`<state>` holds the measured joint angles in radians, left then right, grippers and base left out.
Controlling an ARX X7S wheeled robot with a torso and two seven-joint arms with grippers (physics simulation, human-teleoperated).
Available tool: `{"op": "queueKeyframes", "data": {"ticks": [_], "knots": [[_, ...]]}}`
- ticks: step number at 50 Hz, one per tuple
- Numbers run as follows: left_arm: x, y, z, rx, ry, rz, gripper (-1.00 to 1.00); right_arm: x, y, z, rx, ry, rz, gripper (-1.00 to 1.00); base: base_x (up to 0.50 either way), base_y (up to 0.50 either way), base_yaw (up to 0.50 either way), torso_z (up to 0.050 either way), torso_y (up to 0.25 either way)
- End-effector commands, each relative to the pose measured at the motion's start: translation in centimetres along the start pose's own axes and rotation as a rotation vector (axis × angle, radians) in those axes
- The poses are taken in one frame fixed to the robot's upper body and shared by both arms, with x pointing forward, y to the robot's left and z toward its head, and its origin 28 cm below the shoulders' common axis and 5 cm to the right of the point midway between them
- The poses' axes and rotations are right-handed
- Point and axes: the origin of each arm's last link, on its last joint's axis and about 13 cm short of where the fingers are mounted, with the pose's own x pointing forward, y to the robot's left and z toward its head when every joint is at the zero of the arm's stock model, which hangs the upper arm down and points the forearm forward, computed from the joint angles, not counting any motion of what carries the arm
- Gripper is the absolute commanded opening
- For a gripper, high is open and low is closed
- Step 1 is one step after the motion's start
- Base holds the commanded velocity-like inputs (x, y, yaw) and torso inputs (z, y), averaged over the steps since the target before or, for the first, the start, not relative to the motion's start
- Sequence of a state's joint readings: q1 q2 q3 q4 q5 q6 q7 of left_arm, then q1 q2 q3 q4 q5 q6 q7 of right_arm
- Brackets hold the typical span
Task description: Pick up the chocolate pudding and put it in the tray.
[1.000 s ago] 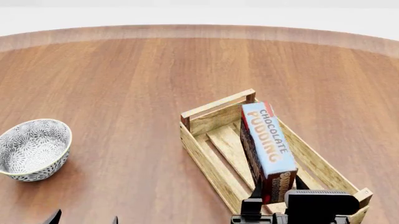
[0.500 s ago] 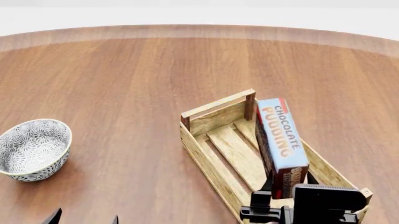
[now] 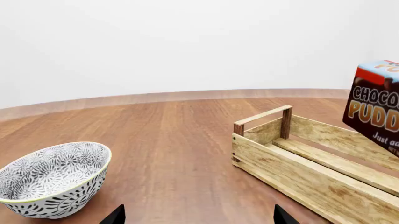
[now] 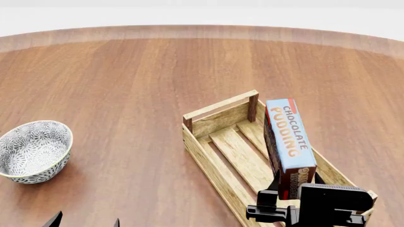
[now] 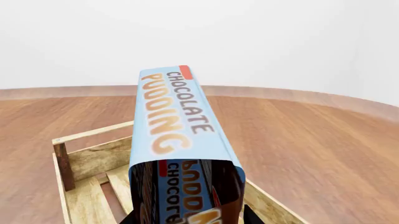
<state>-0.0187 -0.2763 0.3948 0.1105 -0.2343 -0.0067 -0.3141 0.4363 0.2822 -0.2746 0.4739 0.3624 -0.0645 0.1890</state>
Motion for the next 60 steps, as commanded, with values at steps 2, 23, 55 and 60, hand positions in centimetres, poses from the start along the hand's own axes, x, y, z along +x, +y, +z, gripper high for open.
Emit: {"op": "queueKeyframes", "data": {"ticks": [2, 23, 55, 60], "knots": [[0.0, 0.0, -0.1, 0.0, 0.0, 0.0, 1.0, 0.2, -0.2, 0.1, -0.032, -0.01, -0.005, -1.0, 0.0, 0.0, 0.0, 0.0, 0.0], [-0.3, -0.1, -0.5, -0.007, 0.007, 0.0, 1.0, -0.1, -0.2, -0.2, -0.035, -0.018, -0.012, 1.0, 0.0, 0.0, 0.0, 0.0, 0.0], [-0.2, 0.2, 8.1, 0.001, -0.19, -0.008, 1.0, -4.7, -0.3, 7.0, 0.068, -0.29, -0.013, 1.0, 0.0, 0.0, 0.0, 0.0, 0.0], [-0.8, 0.1, 9.1, -0.004, -0.219, -0.017, 1.0, -5.9, -0.3, 8.6, 0.064, -0.353, -0.012, 1.0, 0.0, 0.0, 0.0, 0.0, 0.0]]}}
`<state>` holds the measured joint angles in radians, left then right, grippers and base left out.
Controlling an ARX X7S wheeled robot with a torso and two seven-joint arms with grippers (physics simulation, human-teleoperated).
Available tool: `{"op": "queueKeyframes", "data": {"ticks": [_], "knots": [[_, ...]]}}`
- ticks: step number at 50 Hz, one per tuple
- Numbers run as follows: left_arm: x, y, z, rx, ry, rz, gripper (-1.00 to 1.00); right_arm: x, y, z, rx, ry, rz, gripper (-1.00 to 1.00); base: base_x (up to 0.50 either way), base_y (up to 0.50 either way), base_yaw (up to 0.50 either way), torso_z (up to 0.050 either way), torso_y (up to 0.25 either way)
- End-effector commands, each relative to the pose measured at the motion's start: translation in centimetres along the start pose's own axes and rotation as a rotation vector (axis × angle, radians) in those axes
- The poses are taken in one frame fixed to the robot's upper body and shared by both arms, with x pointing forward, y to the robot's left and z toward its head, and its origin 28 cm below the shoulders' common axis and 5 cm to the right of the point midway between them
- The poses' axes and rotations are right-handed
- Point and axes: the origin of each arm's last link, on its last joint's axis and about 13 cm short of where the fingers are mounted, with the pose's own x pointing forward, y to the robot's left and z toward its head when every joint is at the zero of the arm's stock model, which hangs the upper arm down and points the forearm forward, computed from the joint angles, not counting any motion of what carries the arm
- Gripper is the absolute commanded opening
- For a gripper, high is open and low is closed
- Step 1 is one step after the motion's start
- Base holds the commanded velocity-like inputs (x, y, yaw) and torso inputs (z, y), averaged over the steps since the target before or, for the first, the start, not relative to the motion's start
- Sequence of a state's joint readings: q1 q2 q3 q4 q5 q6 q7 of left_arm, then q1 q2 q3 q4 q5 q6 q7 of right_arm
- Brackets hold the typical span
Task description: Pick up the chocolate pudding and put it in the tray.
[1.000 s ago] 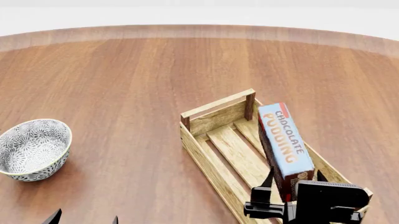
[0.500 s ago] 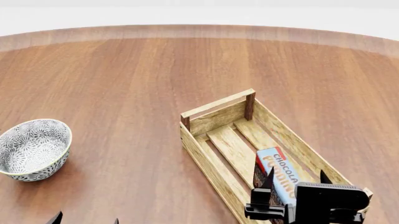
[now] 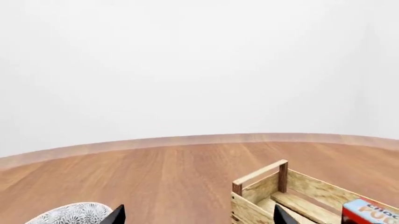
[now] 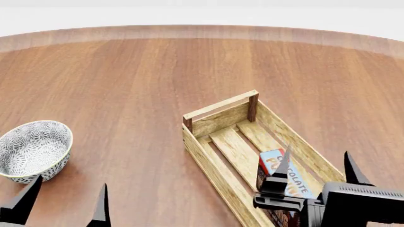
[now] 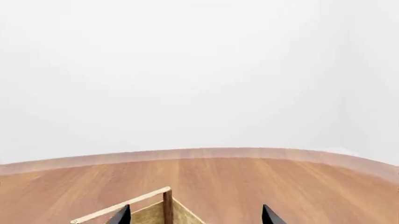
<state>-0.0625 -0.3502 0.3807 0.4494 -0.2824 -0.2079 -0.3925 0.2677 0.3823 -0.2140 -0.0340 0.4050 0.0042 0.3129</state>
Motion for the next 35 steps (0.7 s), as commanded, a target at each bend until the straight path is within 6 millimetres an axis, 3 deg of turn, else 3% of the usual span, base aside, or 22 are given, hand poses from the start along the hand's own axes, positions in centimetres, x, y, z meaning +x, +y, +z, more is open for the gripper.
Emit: {"op": "queueKeyframes", "data": {"ticks": [1, 19, 35], "knots": [[-0.6, -0.1, 3.0, -0.004, -0.076, -0.015, 1.0, -1.6, 0.1, 3.8, 0.0, -0.125, 0.003, 1.0, 0.0, 0.0, 0.0, 0.0, 0.0], [-2.0, 0.0, 5.3, -0.025, -0.146, -0.019, 1.0, -4.0, 0.3, 7.0, -0.027, -0.263, 0.001, 1.0, 0.0, 0.0, 0.0, 0.0, 0.0], [-3.0, -0.2, 6.6, -0.013, -0.196, -0.035, 1.0, -5.4, 0.1, 7.0, 0.001, -0.283, -0.005, 1.0, 0.0, 0.0, 0.0, 0.0, 0.0]]}}
